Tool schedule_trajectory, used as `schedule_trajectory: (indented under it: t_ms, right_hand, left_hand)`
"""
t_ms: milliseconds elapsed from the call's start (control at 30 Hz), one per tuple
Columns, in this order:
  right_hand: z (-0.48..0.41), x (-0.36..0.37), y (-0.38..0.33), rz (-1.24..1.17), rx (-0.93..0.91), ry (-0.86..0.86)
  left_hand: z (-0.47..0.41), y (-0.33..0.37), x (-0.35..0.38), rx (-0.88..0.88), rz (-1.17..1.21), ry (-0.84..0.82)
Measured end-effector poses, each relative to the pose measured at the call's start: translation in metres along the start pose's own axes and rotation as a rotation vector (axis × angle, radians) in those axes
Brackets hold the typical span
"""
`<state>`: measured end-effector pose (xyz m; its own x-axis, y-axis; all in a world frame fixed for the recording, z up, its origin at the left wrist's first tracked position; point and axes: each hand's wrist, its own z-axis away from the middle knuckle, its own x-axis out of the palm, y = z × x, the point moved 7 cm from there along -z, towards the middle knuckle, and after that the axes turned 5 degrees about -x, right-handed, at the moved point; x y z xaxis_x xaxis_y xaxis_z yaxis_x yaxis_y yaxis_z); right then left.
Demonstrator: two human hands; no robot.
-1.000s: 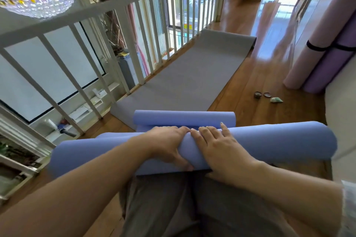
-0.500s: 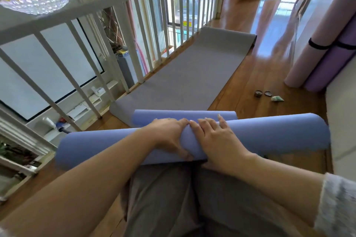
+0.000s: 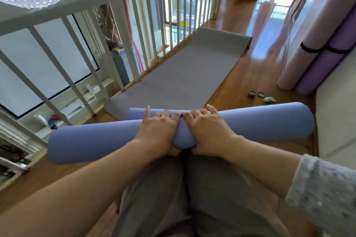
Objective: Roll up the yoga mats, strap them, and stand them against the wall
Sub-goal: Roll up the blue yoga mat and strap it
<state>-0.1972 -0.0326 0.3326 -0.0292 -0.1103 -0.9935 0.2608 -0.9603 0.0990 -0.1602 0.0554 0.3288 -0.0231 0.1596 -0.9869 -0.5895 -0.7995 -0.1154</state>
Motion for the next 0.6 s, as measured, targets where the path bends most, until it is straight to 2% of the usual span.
schedule_trajectory:
  t_ms: [167, 367, 500, 600]
  right_hand:
    - [0.033, -0.043, -0.013, 0.08, -0.07, -0.026]
    - [0.074, 0.006, -0.04, -0.022, -0.064, -0.138]
    - [0.085, 0.005, -0.036, -0.036, -0.042, -0.142]
    - [0.091, 0.007, -0.041, -0.017, -0.056, -0.18]
  left_hand:
    - [0.038, 0.008, -0.033, 0.036, -0.03, 0.021]
    - [0.078, 0.038, 0.011, 0.104, -0.064, -0.101]
    - [0.071, 0.04, 0.008, 0.167, -0.034, -0.106]
    - [0.058, 0.035, 0.007, 0.218, 0.052, -0.195]
